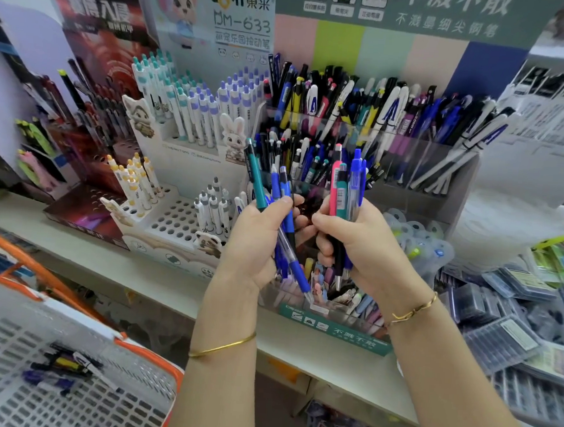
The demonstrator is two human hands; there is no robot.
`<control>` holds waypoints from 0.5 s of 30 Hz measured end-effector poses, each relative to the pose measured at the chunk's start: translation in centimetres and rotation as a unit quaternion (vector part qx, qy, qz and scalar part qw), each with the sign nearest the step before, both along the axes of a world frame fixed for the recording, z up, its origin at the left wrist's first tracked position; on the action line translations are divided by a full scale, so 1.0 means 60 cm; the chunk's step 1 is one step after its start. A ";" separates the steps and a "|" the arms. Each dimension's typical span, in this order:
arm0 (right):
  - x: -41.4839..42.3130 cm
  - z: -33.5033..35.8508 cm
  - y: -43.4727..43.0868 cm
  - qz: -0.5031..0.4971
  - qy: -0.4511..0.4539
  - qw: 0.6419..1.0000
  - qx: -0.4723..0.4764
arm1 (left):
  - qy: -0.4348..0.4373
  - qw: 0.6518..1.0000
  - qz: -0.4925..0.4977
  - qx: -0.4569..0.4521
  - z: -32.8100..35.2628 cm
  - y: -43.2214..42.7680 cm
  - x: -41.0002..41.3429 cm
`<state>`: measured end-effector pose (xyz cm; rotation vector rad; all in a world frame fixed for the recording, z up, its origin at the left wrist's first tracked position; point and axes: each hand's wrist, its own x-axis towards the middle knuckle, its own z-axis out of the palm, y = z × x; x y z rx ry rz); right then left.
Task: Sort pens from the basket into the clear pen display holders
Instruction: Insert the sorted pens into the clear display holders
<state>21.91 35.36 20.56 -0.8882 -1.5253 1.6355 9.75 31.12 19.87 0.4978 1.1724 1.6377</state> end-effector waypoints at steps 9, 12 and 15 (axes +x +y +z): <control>-0.032 -0.012 -0.010 -0.075 -0.047 0.991 0.103 | -0.072 0.997 0.011 0.028 0.007 -0.002 0.020; -0.030 -0.005 -0.009 -0.052 -0.080 0.988 0.119 | -0.089 0.995 0.006 0.040 0.004 -0.003 0.017; -0.024 0.003 -0.004 -0.054 -0.105 0.987 0.109 | -0.062 0.998 0.005 0.016 -0.004 -0.001 0.013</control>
